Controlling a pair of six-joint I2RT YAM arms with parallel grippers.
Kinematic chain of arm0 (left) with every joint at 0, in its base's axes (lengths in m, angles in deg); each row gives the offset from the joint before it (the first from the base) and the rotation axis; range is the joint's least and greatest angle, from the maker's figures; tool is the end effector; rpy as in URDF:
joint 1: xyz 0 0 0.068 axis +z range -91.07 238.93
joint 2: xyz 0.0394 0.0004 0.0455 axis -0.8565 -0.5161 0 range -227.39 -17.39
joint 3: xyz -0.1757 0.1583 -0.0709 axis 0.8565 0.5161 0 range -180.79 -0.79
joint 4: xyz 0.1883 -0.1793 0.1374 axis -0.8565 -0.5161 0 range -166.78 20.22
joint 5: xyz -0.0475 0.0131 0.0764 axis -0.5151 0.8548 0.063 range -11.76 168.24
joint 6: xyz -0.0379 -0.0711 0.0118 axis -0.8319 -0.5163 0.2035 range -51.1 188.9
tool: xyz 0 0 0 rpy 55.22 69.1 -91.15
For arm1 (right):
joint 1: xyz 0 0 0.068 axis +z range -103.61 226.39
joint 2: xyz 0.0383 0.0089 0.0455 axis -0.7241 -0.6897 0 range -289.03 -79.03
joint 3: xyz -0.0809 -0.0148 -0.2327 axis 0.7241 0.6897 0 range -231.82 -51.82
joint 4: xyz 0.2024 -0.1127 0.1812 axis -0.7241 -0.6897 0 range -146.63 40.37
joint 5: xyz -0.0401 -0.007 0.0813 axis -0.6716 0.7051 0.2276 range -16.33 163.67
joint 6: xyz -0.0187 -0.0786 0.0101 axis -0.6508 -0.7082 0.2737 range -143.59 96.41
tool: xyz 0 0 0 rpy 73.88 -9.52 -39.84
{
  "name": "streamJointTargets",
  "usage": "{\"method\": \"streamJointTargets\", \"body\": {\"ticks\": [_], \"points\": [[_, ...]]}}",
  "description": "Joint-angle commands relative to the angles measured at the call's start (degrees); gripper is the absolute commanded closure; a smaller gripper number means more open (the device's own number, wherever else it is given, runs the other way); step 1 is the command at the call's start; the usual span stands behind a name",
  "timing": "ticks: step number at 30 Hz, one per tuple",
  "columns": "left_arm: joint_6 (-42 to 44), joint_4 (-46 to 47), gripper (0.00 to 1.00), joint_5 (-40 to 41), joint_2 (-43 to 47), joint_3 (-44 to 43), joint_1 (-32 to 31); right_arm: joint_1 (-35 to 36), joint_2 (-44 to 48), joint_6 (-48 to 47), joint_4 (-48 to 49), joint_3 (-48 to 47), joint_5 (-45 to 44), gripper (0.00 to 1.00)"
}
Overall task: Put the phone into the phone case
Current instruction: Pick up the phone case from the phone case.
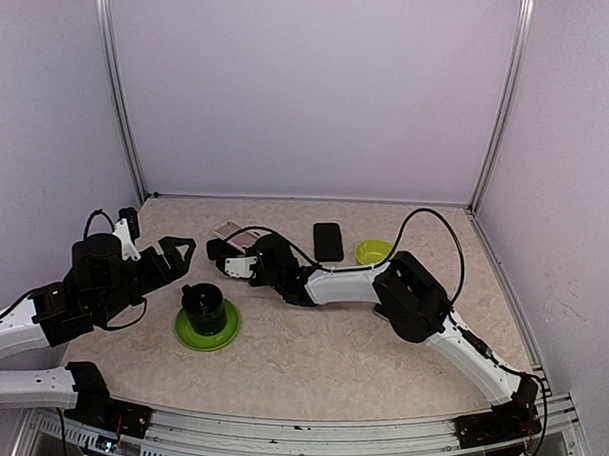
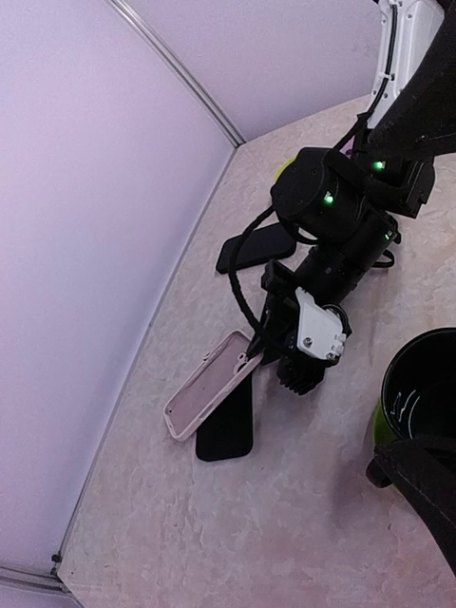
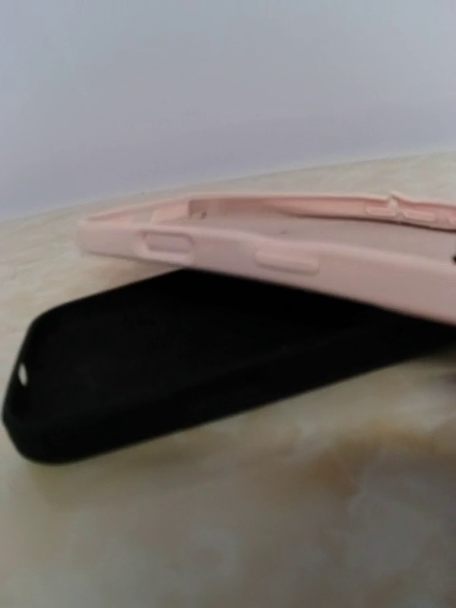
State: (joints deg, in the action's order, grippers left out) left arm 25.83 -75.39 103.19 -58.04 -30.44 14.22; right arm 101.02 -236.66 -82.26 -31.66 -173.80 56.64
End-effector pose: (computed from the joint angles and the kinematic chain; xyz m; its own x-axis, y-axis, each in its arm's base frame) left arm 0.2045 -0.1605 0.2341 -0.3877 -0.4874 -0.7824 0.1174 0.8158 -0.5663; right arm 0.3851 0.5068 0.0465 0.4364 -0.7960 -0.4194 -0.4716 0.1946 -0.8601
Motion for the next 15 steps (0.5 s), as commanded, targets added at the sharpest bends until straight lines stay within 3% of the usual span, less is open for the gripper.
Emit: {"method": "streamJointTargets", "body": {"ticks": [1,9,15], "points": [[-0.08,-0.17,0.01,1.15,1.15,-0.91,0.26,0.22,1.3,0.93,2.05,2.48,-0.44,0.88],[-0.09,-0.19,0.01,1.42,2.21,-0.33,0.24,0.77,6.42,-1.23,7.37,6.87,-2.42,0.94],[-0.1,-0.11,0.01,1.67,2.15,-0.33,0.24,1.97,14.43,-3.64,11.67,17.07,-5.0,0.95]]}}
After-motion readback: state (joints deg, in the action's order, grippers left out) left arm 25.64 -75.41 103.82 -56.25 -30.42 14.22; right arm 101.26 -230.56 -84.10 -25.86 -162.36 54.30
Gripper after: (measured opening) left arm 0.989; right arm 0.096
